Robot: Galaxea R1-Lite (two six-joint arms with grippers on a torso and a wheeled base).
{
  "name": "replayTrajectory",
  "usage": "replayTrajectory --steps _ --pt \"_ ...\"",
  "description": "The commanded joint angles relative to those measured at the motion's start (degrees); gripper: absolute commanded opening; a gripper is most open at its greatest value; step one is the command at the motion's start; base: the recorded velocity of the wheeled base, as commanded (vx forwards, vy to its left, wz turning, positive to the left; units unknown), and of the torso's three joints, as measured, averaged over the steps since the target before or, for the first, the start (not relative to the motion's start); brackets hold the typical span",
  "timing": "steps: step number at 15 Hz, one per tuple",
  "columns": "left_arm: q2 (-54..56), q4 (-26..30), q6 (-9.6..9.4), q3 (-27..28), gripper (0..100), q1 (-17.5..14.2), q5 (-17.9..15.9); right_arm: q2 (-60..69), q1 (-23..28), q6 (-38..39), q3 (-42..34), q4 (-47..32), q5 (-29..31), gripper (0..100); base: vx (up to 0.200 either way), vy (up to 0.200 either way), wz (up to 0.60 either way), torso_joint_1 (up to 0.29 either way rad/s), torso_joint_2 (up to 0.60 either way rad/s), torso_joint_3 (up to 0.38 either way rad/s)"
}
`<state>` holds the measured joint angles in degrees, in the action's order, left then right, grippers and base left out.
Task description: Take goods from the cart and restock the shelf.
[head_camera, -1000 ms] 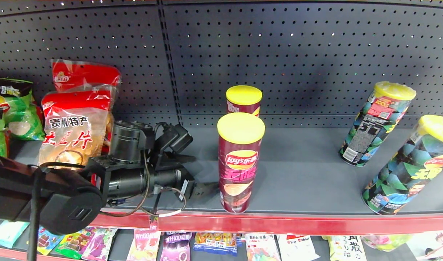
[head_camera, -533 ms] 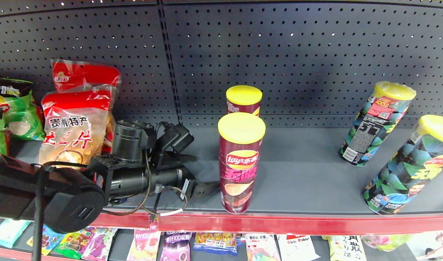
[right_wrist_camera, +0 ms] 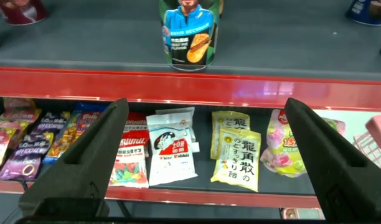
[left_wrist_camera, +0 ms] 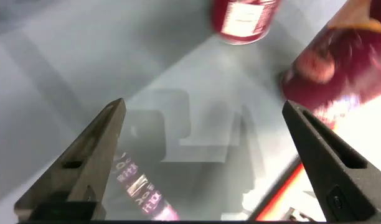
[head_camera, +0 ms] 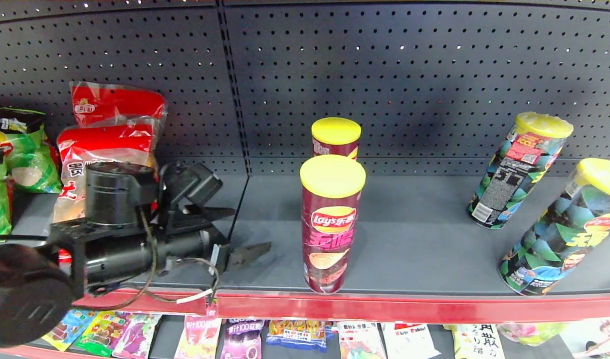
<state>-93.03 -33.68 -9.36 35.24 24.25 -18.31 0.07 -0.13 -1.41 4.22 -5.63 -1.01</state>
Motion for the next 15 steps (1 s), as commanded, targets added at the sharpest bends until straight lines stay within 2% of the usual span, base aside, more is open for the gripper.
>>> replayTrajectory --steps 1,2,3,4,5,6,7,8,9,10,11,13,15 --pt "24.2 6.3 -0.22 -12.4 100 -8.6 0.3 -0.1 0.0 0.0 -0.1 0.0 -0.1 100 0.000 0.000 0.00 0.000 0.00 0.000" --pt "33.2 13.6 -0.22 -14.1 100 -10.9 0.3 -0.1 0.0 -0.2 -0.1 0.0 0.0 100 0.000 0.000 0.00 0.000 0.00 0.000" --pt "38.3 18.7 -0.13 -14.3 100 -11.9 0.4 -0.1 0.0 -0.4 -0.1 0.0 0.0 100 0.000 0.000 0.00 0.000 0.00 0.000" --pt "52.2 35.5 0.13 -13.2 100 -15.0 2.0 -0.1 0.0 -1.8 -0.1 0.0 0.0 100 0.000 0.000 0.00 0.000 0.00 0.000" --pt "58.0 42.8 0.40 -12.2 100 -16.3 3.2 -0.1 0.0 -2.4 0.0 0.0 0.0 100 0.000 0.000 0.00 0.000 0.00 0.000" --pt "69.3 55.7 2.24 -11.5 100 -17.6 4.5 -0.1 0.0 -3.3 0.0 0.0 0.0 100 0.000 0.000 0.00 0.000 0.00 0.000" --pt "77.1 64.4 3.03 -11.1 100 -17.7 5.4 -0.1 0.0 -3.8 0.0 0.0 0.1 100 0.000 0.000 0.00 0.000 0.00 0.000" --pt "80.2 68.0 3.03 -11.1 100 -17.8 6.4 -0.1 0.0 -4.0 0.0 0.0 0.2 100 0.000 0.000 0.00 0.000 0.00 0.000" --pt "84.4 70.2 3.56 -12.6 100 -18.7 9.6 -0.1 0.0 -4.1 0.0 0.0 0.3 100 0.000 0.000 0.00 0.000 0.00 0.000" --pt "88.0 68.4 5.06 -16.8 100 -19.1 11.8 -0.1 0.0 -4.1 0.0 0.0 0.3 100 0.000 0.000 0.00 0.000 0.00 0.000" --pt "88.1 62.8 5.76 -19.3 100 -19.1 13.8 -0.1 0.0 -4.2 0.0 0.0 0.4 100 0.000 0.000 0.00 0.000 0.00 0.000" --pt "88.1 52.1 6.99 -25.3 100 -19.1 14.3 -0.1 0.0 -4.3 0.0 0.0 1.1 100 0.000 0.000 0.00 0.000 0.00 0.000" --pt "88.0 50.1 7.52 -26.2 100 -19.1 14.1 -0.1 0.0 -4.6 0.0 0.0 1.1 100 0.000 0.000 0.00 0.000 0.00 0.000"
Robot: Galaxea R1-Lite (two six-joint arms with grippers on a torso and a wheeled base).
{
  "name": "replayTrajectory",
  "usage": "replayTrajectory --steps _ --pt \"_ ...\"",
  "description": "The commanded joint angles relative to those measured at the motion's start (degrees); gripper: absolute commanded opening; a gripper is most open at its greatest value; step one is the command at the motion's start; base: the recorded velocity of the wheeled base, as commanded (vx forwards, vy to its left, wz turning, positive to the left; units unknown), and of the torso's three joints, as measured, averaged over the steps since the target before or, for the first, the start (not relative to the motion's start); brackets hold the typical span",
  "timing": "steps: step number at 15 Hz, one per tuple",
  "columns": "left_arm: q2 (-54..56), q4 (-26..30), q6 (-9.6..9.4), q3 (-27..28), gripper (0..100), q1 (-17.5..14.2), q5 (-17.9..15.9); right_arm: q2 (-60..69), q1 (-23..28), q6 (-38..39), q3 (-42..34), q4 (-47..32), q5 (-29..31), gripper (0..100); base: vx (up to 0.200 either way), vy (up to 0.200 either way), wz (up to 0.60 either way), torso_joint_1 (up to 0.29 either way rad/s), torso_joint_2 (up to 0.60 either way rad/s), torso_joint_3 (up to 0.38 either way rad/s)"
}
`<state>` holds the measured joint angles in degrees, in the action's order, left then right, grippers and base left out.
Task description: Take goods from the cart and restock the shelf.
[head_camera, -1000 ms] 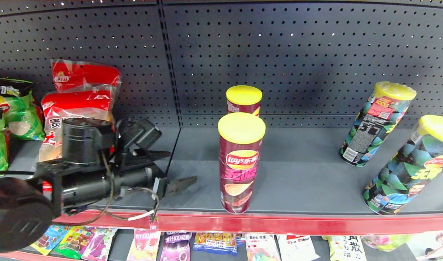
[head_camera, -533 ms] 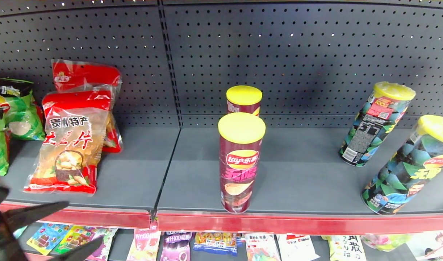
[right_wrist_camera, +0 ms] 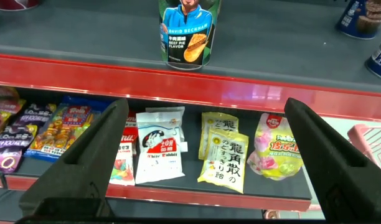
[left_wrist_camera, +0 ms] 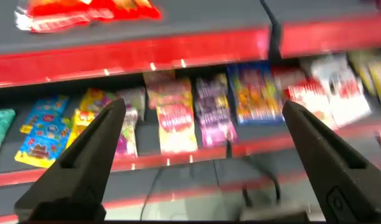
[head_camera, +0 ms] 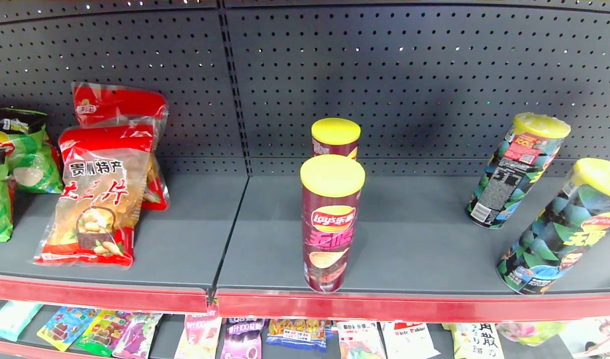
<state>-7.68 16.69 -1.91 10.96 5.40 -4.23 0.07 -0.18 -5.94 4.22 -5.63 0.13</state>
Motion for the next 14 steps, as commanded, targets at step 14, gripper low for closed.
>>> replayTrajectory --steps 14 --pt "2.8 -0.7 -0.20 -2.3 100 -0.3 0.7 -0.1 0.0 0.0 0.0 0.0 0.0 100 -0.014 0.000 0.00 0.000 0.00 0.000"
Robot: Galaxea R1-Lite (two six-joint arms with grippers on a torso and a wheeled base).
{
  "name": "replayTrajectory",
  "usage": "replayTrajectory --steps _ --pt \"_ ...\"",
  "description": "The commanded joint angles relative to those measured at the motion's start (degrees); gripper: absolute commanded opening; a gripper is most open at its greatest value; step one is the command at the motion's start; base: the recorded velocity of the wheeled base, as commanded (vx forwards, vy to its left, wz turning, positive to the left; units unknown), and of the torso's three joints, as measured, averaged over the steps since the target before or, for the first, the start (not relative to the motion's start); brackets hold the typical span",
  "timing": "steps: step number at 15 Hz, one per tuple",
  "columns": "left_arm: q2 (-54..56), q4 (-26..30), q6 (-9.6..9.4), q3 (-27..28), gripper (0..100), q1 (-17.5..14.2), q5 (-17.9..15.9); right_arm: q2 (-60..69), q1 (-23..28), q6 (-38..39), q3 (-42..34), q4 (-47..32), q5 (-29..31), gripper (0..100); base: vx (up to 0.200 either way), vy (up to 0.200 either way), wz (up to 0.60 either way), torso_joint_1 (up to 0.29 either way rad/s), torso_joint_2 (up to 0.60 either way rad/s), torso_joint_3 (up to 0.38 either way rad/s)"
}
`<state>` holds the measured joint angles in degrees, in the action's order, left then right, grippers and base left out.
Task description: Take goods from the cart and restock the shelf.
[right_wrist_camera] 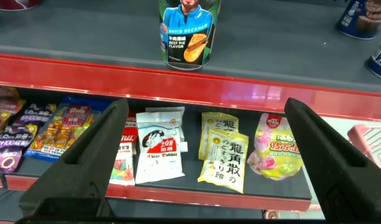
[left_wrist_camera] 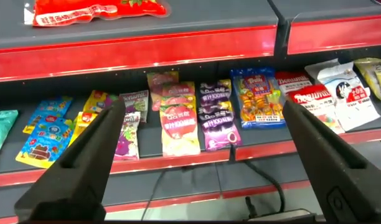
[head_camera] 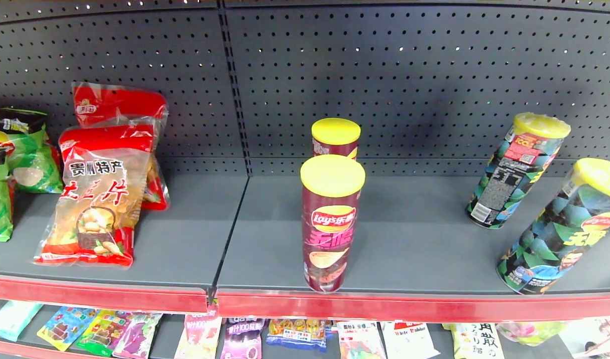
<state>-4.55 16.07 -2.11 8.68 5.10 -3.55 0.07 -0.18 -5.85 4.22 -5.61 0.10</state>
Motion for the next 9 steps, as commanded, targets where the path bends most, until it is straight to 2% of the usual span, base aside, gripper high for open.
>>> replayTrajectory --steps 1,3,8,9 --pt "-0.4 0.0 0.00 0.0 100 0.0 0.0 -0.1 0.0 0.0 0.0 0.0 0.0 100 -0.200 0.000 0.00 0.002 0.00 0.002" --pt "-0.4 0.0 0.00 0.0 100 0.0 -0.1 -0.1 0.0 -0.1 0.0 0.0 0.0 100 -0.200 0.000 0.00 0.012 0.00 0.000" --pt "-0.4 0.0 -0.09 0.0 100 0.0 0.1 -0.1 0.0 -0.2 0.0 0.0 0.0 100 0.000 0.000 0.00 0.000 0.00 0.000" --pt "-0.4 0.0 -0.18 0.0 100 0.0 0.1 -0.1 0.0 -0.2 0.0 0.0 -0.1 100 0.000 -0.200 0.00 0.022 0.01 0.002"
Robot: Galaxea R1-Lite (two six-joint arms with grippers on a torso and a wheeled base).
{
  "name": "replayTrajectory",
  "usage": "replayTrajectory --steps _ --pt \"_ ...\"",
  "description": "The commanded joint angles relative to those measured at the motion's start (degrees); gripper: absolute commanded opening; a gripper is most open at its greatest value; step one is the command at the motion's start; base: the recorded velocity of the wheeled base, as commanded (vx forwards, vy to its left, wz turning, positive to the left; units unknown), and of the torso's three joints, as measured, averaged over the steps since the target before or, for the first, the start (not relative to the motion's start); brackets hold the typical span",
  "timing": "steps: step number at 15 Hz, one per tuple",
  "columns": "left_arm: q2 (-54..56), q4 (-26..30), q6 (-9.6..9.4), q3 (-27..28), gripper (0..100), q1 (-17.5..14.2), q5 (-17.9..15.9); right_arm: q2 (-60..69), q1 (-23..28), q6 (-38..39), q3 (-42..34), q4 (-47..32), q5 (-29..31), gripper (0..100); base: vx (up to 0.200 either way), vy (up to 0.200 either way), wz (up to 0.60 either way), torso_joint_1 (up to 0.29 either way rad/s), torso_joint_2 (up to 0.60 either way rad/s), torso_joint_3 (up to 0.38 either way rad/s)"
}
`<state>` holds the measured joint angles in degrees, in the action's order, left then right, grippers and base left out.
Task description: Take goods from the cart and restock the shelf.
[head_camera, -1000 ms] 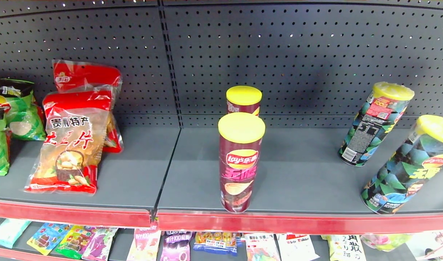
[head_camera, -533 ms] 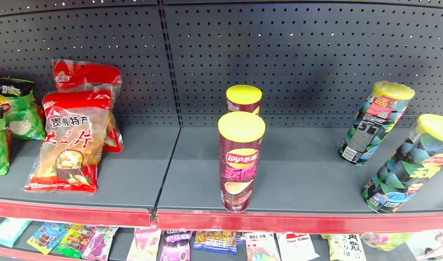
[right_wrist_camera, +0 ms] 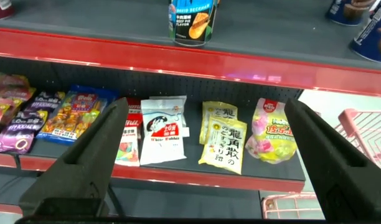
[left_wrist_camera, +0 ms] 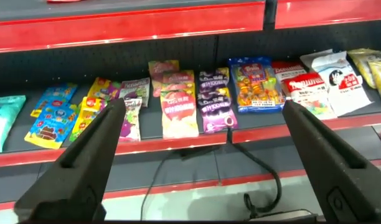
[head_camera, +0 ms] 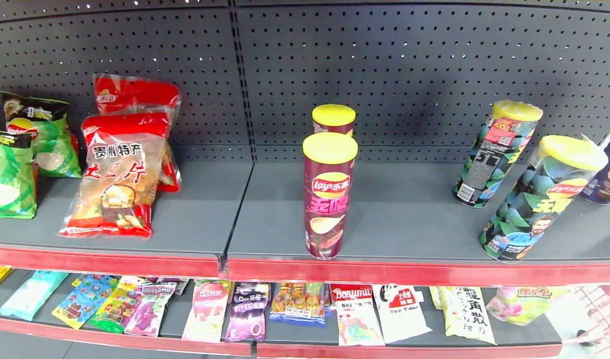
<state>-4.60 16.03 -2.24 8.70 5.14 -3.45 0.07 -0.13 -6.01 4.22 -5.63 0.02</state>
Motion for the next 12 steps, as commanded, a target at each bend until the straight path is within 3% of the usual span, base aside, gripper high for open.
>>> replayTrajectory --steps 1,12 --pt "-0.3 0.1 -0.04 0.0 100 0.0 0.0 -0.1 0.0 -0.1 0.0 0.0 0.0 100 0.000 -0.200 0.00 0.002 0.01 0.002" --pt "-0.3 0.0 -0.92 0.1 100 0.0 -0.2 -0.1 0.0 0.1 0.0 0.0 -0.3 100 0.000 -0.200 0.00 0.003 0.01 0.004"
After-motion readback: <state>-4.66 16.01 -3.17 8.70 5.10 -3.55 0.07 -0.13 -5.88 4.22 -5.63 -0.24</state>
